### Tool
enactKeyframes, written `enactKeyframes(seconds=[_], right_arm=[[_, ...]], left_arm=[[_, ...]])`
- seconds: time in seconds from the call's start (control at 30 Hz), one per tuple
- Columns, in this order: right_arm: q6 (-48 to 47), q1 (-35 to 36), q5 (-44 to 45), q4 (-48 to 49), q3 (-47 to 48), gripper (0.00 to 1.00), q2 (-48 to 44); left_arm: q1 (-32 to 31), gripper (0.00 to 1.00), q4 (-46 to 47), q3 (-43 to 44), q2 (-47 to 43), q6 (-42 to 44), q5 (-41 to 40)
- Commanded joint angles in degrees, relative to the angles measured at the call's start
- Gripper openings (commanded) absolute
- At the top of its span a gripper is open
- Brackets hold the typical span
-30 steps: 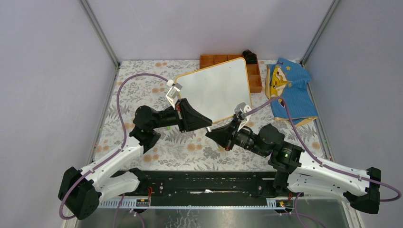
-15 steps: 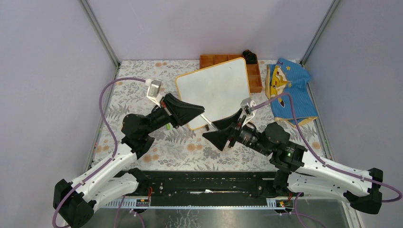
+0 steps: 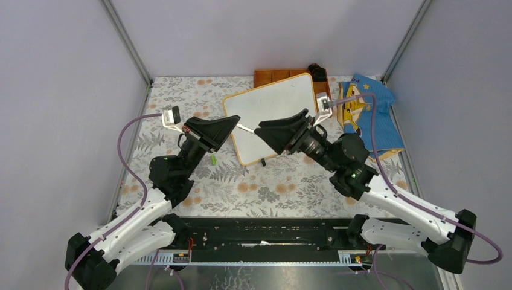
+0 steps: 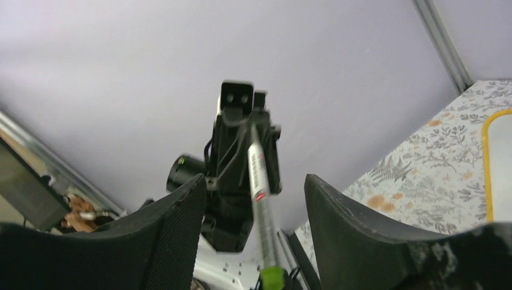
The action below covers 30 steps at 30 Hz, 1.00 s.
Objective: Write a sentence on the whiteboard
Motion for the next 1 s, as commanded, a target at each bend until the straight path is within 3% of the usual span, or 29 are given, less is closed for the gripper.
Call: enactKeyframes(seconds=[0.0,0.4,0.67,0.97], right_arm=[[10.11,-4.74,-7.90,13.02,0.69,0.65,2.94],[8.39,-4.78,-10.53,10.37,5.82,0.65,7.35],[5.35,-4.76,-10.52,5.22,8.15,0.46,7.87],[2.76,-4.70,-10.22,1.05,10.27,0.37,8.53]], left_arm=[[-0.75,0.00,6.15,-1.27,-1.06,-2.78,-7.65],[-1.28,0.00,-0.16,-0.23,-3.31,-0.25,-15.16],[-2.40,0.00,-2.28,0.91,-1.97,0.44,-14.70],[-4.05,0.00,-4.40,2.06,-1.17,2.29,-15.69]])
